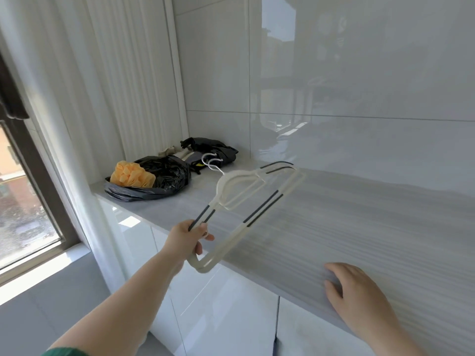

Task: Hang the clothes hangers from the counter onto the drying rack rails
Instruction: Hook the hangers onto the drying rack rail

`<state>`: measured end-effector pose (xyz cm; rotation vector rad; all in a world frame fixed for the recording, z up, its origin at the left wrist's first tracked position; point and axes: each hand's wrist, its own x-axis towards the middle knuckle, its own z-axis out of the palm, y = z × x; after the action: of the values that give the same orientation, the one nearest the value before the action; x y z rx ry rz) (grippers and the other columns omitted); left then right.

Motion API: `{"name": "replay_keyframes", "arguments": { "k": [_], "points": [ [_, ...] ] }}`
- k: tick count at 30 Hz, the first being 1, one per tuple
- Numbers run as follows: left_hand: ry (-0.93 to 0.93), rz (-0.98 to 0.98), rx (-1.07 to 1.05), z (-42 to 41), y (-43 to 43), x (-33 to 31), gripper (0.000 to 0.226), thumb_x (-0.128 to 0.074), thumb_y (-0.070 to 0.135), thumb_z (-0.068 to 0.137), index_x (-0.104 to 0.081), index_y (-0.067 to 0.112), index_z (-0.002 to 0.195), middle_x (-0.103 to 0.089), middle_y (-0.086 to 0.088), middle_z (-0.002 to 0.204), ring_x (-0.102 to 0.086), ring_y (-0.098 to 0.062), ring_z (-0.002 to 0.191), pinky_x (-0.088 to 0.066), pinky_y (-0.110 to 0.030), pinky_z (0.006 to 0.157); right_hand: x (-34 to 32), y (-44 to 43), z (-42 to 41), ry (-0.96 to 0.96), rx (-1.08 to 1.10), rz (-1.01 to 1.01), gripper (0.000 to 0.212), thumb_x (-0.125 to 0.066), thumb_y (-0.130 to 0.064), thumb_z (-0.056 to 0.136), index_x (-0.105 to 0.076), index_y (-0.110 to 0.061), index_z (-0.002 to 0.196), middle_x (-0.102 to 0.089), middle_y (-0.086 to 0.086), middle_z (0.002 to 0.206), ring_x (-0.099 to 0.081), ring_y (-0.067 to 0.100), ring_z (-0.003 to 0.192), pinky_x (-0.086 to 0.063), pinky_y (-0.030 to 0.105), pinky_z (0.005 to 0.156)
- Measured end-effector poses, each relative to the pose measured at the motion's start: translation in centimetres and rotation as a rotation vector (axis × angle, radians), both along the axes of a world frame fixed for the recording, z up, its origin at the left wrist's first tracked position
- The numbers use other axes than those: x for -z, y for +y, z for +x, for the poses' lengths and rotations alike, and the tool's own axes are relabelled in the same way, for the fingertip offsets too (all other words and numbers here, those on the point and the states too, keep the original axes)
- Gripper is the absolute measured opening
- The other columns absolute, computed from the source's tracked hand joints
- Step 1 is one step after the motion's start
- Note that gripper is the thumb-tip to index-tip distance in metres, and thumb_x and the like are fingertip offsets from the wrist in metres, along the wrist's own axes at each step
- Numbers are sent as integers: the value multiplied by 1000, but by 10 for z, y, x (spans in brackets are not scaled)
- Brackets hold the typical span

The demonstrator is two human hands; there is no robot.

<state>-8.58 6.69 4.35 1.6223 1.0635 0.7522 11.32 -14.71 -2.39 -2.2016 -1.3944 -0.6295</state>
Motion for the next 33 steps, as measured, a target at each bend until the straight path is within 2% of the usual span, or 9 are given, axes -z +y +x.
{"name": "replay_keyframes", "arguments": {
  "k": [5,7,9,12,15,17,21,27,33],
  "points": [
    [35,-28,105,27,-47,15,14,-47,11,94,-54,11,82,-64,-1,70,-40,-4,29,-33,-14,35,-8,-12,-4,132,-20,6,22,-68,-15,53,-71,-10,74,-70,-2,67,-68,15,56,-49,19,46],
    [17,-55,112,38,-60,17,14,-46,11,94,-53,15,83,-64,-1,71,-41,-4,29,-35,-13,36,-6,-17,-1,193,-6,10,24,-77,-7,62,-72,-7,85,-72,2,79,-70,20,70,-54,24,60],
    [31,-61,90,49,-71,19,15,-45,12,94,-51,17,82,-62,1,72,-48,-5,33,-39,-13,40,-12,-22,-1,295,-22,-27,30,-66,-8,81,-65,-6,110,-68,3,106,-64,24,100,-49,31,85],
    [178,55,14,63,-76,22,8,-46,18,93,-52,17,88,-57,2,72,-57,-19,64,-43,-24,63,-13,-30,4,326,-47,-60,38,-41,-24,97,-42,-19,135,-49,-9,133,-42,10,126,-29,18,101],
    [221,174,-39,71,-80,14,9,-50,18,91,-56,14,86,-53,-1,78,-55,-25,75,-47,-26,68,-14,-33,5,345,-56,-46,38,-38,-24,98,-41,-19,136,-47,-8,134,-39,9,128,-28,16,101],
    [155,155,-49,70,-88,2,11,-47,16,93,-56,13,88,-53,4,69,-55,-17,63,-46,-13,54,-15,-33,4,347,-59,-84,33,-49,-15,93,-52,-13,127,-56,-2,123,-49,15,120,-37,21,97],
    [-57,15,-23,54,-107,-22,14,-45,13,95,-58,12,89,-64,5,73,-61,-5,44,-49,-19,55,-10,-31,7,242,-169,87,17,-61,-12,67,-69,-7,81,-69,1,75,-69,19,68,-53,24,55],
    [-69,103,-107,-10,-148,-44,19,-48,14,93,-59,21,79,-68,12,63,-62,-4,44,-46,-13,47,-28,-21,2,274,-290,388,33,-45,-21,76,-51,-3,103,-64,25,96,-50,24,94,-42,26,81],
    [8,187,-146,-87,-200,-64,23,-46,8,93,-60,20,79,-69,16,59,-62,-3,45,-45,-12,47,-118,-11,-33,200,-388,443,61,-40,-33,76,-46,7,120,-52,34,121,-45,43,116,-37,54,95]
  ]
}}
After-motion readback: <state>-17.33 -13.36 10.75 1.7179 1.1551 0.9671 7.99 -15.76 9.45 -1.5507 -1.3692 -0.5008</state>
